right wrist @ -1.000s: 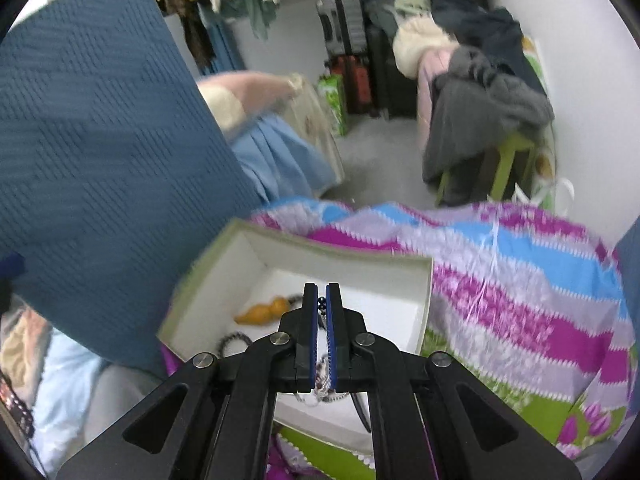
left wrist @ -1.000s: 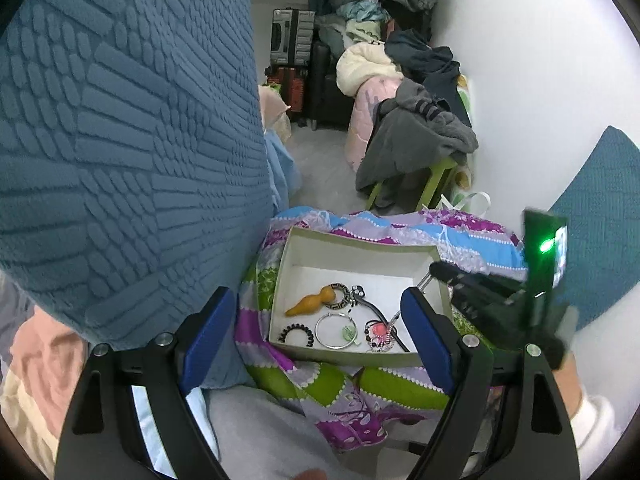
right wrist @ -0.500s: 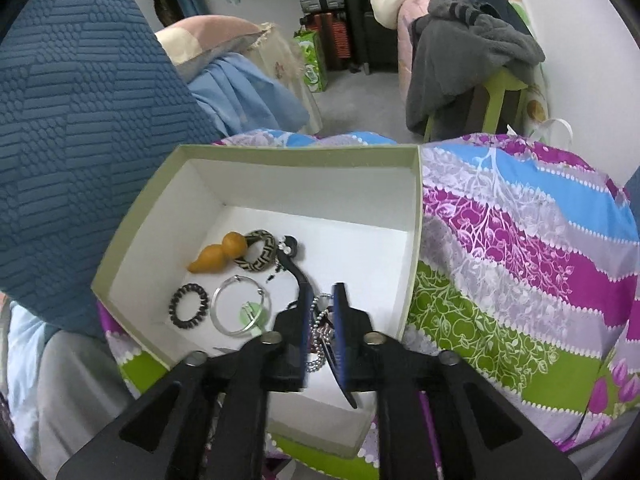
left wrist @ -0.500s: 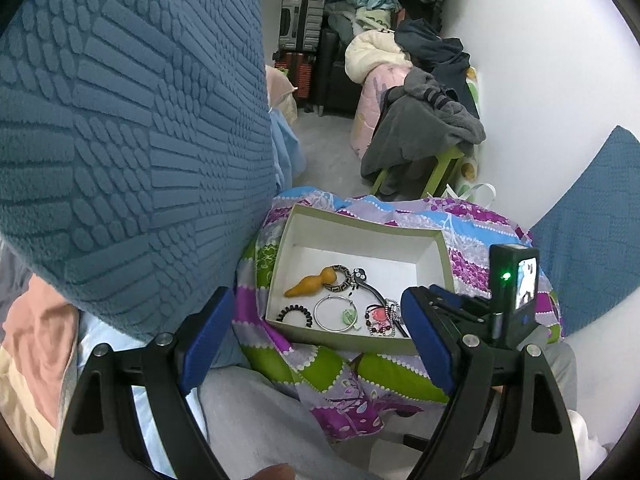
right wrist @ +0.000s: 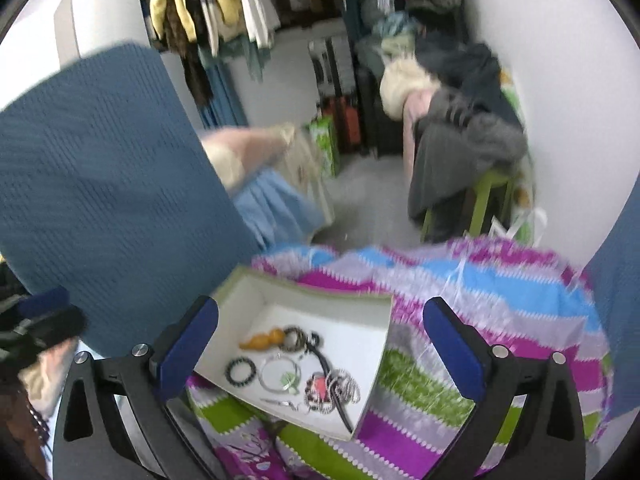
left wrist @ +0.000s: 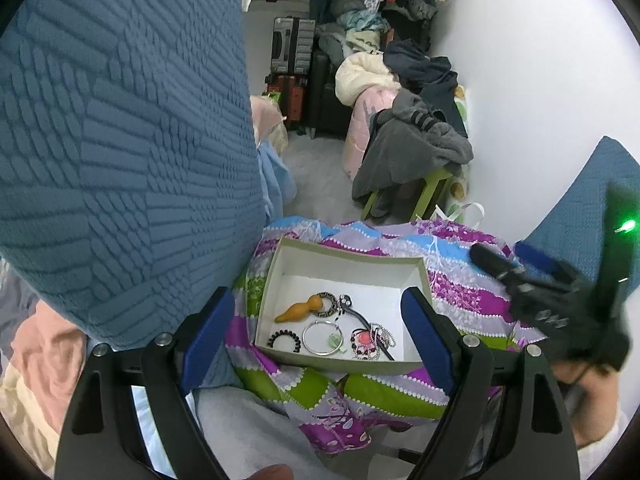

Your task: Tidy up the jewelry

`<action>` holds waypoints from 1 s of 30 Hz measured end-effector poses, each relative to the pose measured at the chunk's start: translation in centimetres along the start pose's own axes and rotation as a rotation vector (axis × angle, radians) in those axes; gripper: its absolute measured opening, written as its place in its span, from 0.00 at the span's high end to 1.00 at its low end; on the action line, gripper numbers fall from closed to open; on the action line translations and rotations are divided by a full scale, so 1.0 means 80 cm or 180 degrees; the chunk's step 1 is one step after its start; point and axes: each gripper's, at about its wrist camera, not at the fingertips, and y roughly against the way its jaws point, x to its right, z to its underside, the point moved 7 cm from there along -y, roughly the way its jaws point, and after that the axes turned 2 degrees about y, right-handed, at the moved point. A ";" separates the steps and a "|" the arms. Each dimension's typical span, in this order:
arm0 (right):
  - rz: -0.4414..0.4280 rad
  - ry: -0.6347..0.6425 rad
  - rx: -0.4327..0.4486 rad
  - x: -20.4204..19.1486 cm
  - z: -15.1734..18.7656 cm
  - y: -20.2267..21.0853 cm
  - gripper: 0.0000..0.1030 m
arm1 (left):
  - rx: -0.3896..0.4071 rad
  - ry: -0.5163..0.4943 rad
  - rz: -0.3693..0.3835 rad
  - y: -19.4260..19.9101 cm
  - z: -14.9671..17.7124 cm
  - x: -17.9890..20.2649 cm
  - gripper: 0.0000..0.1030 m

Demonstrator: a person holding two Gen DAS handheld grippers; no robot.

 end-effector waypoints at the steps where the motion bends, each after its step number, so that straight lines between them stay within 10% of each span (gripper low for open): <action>1: 0.0000 -0.0012 0.0032 0.000 -0.007 0.010 0.00 | 0.0025 -0.0015 -0.0001 0.003 -0.001 0.002 0.17; 30: 0.0562 -0.0073 0.0564 -0.001 0.027 0.170 0.00 | 0.0304 -0.0104 0.0075 0.082 0.008 0.030 0.00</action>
